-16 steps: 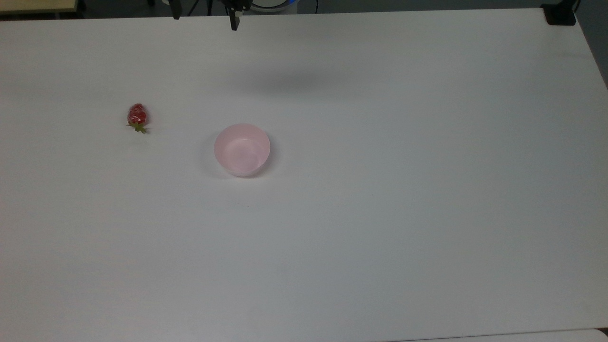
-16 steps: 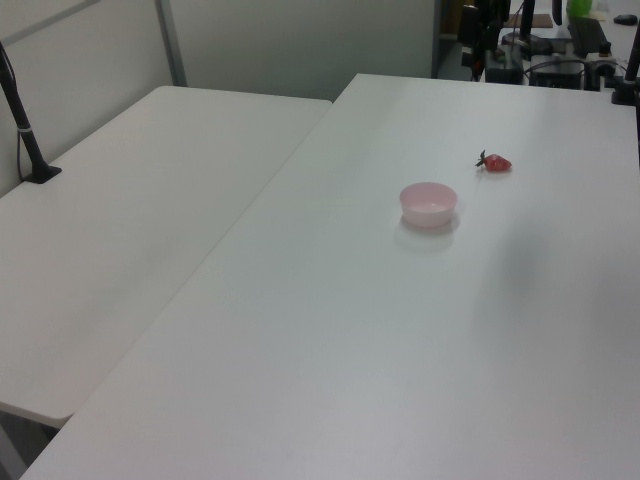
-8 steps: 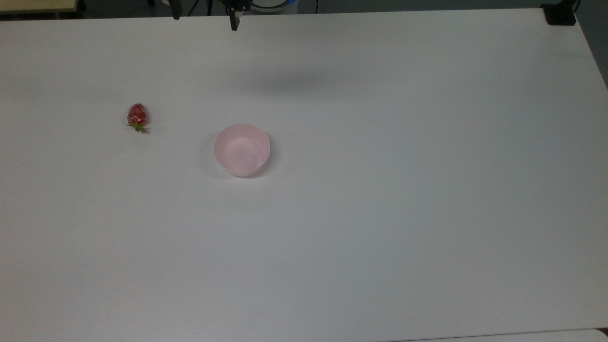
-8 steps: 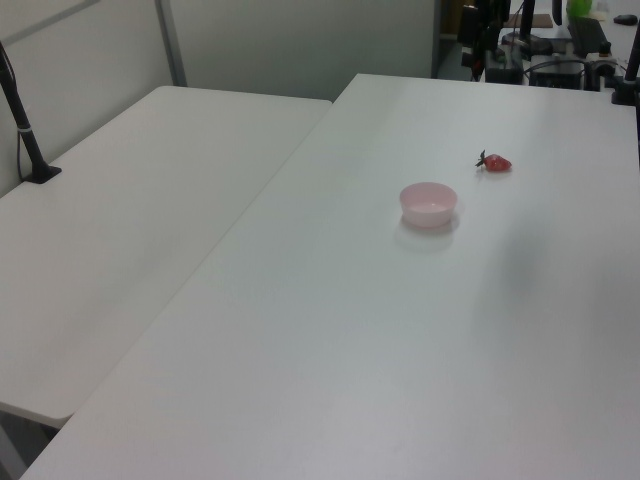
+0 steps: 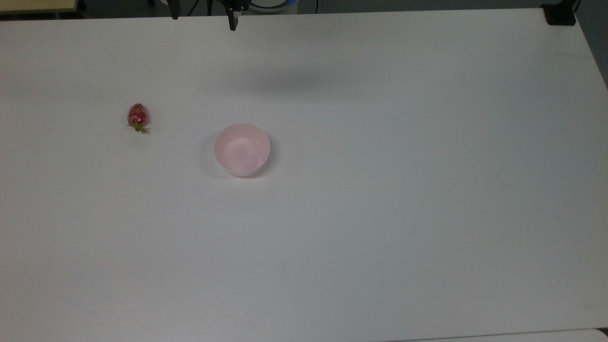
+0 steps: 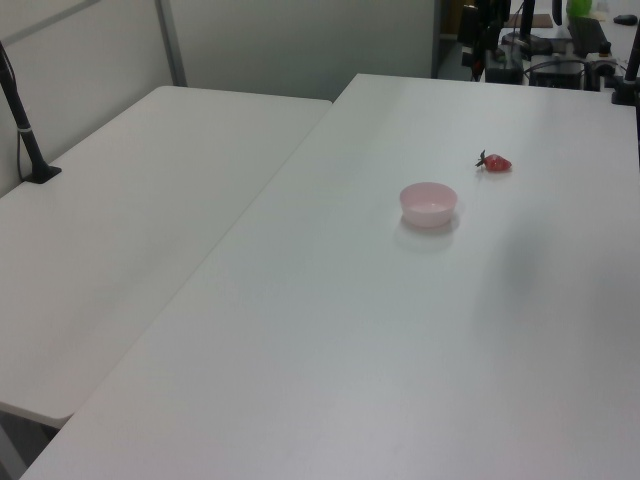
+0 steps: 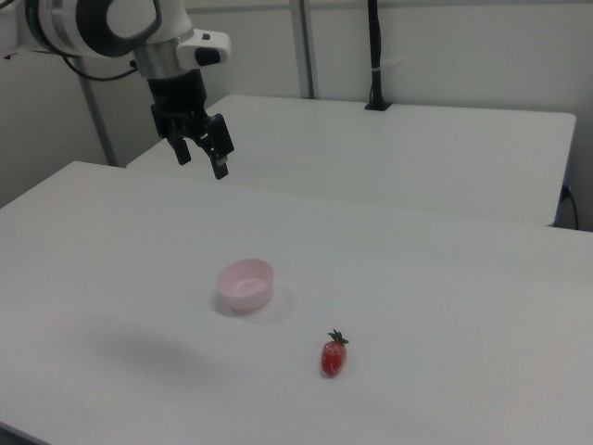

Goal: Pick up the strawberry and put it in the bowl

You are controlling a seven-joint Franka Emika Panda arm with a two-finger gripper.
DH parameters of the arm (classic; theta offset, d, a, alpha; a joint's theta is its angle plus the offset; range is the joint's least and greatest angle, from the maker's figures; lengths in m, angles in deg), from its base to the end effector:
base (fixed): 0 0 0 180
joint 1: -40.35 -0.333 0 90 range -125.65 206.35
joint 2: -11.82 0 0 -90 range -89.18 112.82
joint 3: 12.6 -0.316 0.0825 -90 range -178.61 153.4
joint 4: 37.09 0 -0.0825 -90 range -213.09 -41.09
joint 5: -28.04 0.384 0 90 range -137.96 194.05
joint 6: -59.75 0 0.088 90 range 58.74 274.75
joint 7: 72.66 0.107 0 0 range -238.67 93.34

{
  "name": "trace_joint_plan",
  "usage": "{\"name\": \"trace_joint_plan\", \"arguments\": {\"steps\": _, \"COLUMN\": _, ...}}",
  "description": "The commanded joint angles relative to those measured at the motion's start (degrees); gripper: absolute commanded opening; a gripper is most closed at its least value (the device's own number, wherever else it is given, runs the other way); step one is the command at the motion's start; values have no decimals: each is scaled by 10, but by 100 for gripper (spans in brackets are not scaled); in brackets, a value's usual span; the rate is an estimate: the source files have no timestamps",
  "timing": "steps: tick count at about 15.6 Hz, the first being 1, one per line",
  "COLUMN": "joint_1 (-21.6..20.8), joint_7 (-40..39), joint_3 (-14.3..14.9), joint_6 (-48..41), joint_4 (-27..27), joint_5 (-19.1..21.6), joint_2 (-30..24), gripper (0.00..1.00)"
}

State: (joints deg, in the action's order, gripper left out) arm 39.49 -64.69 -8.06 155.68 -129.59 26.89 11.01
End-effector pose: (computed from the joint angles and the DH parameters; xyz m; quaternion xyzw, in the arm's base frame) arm 0.5587 -0.0382 0.6211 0.9942 -0.1008 0.0373 0.0081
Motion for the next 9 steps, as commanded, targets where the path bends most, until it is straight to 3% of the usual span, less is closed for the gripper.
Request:
{"name": "trace_joint_plan", "arguments": {"steps": 1, "joint_1": -2, "joint_7": -15, "joint_3": 6, "joint_6": 12, "joint_4": -18, "joint_5": -2, "joint_2": -13, "gripper": 100}}
{"name": "trace_joint_plan", "arguments": {"steps": 9, "joint_1": 28, "joint_7": -162, "joint_3": 7, "joint_6": 5, "joint_4": -21, "joint_5": -7, "joint_2": -15, "gripper": 100}}
